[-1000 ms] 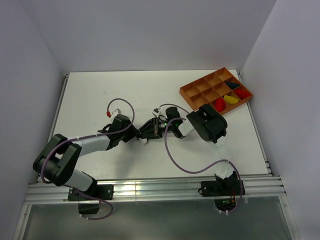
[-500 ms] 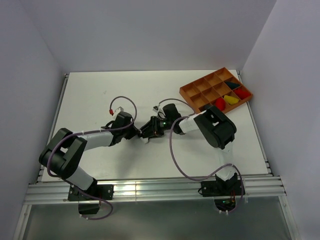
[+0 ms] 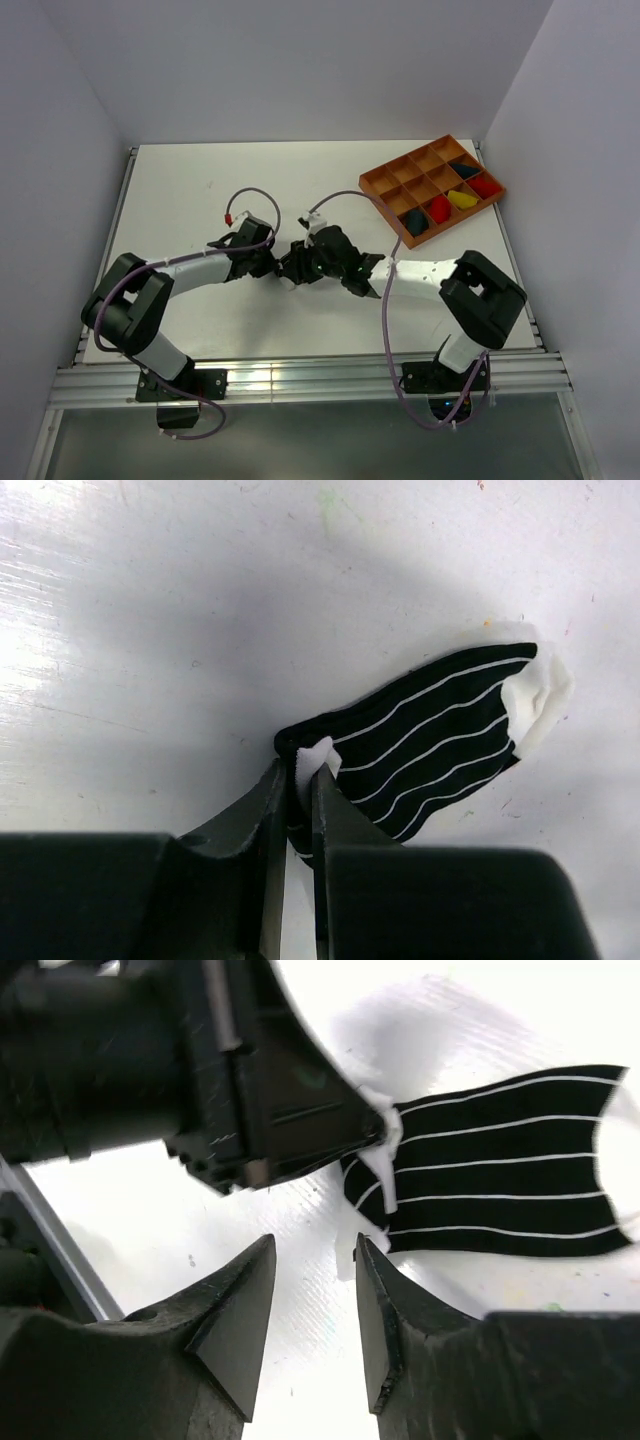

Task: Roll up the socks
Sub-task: Roll the sock at the center of the board.

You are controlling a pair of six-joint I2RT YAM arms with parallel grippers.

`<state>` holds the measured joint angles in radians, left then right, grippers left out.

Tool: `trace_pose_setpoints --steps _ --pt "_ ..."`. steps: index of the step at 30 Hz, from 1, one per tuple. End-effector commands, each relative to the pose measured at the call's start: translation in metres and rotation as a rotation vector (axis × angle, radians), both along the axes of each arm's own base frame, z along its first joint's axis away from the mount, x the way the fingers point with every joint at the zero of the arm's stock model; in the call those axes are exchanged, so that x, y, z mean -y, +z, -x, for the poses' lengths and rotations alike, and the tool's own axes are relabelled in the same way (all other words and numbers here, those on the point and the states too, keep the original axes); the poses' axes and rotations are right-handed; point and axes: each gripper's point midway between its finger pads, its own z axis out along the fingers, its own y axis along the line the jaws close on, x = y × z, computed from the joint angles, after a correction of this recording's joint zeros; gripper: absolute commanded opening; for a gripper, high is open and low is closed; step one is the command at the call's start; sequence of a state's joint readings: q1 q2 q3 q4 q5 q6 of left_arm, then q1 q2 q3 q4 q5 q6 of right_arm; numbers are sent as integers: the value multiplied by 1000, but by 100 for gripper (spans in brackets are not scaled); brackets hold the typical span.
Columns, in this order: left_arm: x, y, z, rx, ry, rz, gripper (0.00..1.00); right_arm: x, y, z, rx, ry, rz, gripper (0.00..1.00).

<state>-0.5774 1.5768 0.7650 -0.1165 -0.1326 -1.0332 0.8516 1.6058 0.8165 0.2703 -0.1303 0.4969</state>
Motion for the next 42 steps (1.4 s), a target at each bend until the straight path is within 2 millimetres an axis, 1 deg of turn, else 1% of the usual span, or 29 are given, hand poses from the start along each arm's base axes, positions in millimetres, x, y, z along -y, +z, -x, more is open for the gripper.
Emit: trace_pose_setpoints --steps 1,5,8,9,10,13,20,25,26,28,30,31,32,33,34,36,37,38,39,40,41,42 --pt "-1 -2 3 -30 -20 -51 0 1 3 -9 120 -33 38 45" --pt "3 -1 2 -31 -27 -50 0 -18 -4 -1 136 23 51 43" --pt "6 -2 2 -32 -33 -39 0 -23 -15 0 137 36 83 43" --pt "7 -2 2 -35 -34 -38 0 -25 -15 0 138 39 86 42" --pt "6 -3 3 -37 -35 -40 0 -22 -21 -5 147 19 110 42" --pt "8 -3 3 -34 -37 -41 0 -23 -30 -8 145 26 140 44" --pt "9 0 2 -27 -40 -35 0 -18 -52 -9 124 31 214 46" --pt "11 0 2 -29 -48 -33 1 -20 -63 -13 105 33 275 46" --pt "11 1 1 -26 -48 -30 1 -17 -68 -10 91 36 300 46" --pt "11 3 1 -24 -46 -30 1 -15 -76 -10 67 34 338 44" --pt "12 6 0 -19 -47 -27 2 -13 -80 -11 56 25 363 40" --pt "13 9 -2 -8 -44 -20 4 -10 -85 -9 37 20 384 32" --pt "13 11 -3 -2 -42 -16 4 -8 -86 -10 31 11 394 26" --pt "13 15 -3 9 -38 -8 6 -5 -88 -11 24 5 406 16" --pt "13 16 -3 14 -33 -1 8 -4 -90 -9 9 7 414 11" --pt "14 23 -6 39 -23 12 15 -1 -92 -10 -15 9 407 0" --pt "13 25 -7 45 -13 16 18 0 -93 -9 -30 13 398 0" --pt "12 28 -8 53 -6 19 24 -2 -93 -5 -60 41 370 0" --pt "11 34 -10 70 7 26 27 1 -93 -7 -90 42 343 0" --pt "9 33 -8 73 10 25 34 -1 -90 -6 -109 56 303 0" --pt "8 36 -9 84 17 31 38 -6 -87 2 -157 110 245 0" --pt "8 43 -11 109 24 45 44 -6 -89 8 -209 125 204 0"
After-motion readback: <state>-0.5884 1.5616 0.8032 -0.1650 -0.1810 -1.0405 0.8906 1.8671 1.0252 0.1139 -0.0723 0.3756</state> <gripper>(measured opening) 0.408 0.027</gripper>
